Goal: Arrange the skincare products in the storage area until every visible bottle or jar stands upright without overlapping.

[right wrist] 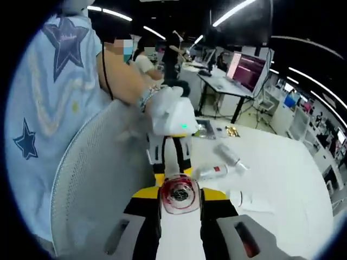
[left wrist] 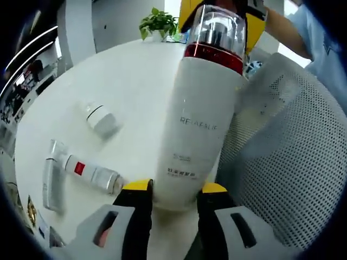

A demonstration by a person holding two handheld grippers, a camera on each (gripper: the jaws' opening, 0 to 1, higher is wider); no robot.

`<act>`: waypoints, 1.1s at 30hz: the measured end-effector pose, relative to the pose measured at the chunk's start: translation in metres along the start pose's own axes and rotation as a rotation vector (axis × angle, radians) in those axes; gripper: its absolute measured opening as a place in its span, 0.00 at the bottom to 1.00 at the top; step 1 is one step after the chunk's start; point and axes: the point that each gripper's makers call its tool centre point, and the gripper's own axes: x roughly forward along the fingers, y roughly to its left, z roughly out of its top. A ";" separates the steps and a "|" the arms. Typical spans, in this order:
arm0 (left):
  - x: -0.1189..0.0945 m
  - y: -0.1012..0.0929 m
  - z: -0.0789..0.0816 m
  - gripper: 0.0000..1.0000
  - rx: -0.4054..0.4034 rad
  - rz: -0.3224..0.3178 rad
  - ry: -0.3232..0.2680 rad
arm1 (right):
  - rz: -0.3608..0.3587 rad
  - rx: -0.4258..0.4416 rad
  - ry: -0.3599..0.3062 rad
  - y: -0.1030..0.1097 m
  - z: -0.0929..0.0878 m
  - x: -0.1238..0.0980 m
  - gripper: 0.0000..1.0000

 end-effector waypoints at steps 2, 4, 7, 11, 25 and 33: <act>0.000 0.000 0.000 0.28 0.001 0.002 -0.001 | 0.004 0.016 -0.020 -0.002 0.004 0.004 0.19; 0.000 0.000 0.000 0.28 0.001 0.004 -0.001 | 0.003 0.016 -0.024 -0.003 0.006 0.006 0.19; 0.000 0.000 0.001 0.28 0.006 0.005 0.002 | -0.001 0.002 -0.028 -0.001 0.012 0.010 0.19; 0.000 -0.002 0.001 0.28 0.011 -0.009 0.037 | 0.005 0.012 -0.050 0.001 0.018 0.013 0.18; -0.022 -0.006 0.045 0.26 -0.006 -0.020 -0.144 | -0.034 -0.001 -0.059 -0.003 0.025 0.014 0.18; -0.023 -0.006 0.052 0.25 0.037 -0.009 -0.177 | -0.063 -0.037 -0.109 -0.001 0.034 0.017 0.19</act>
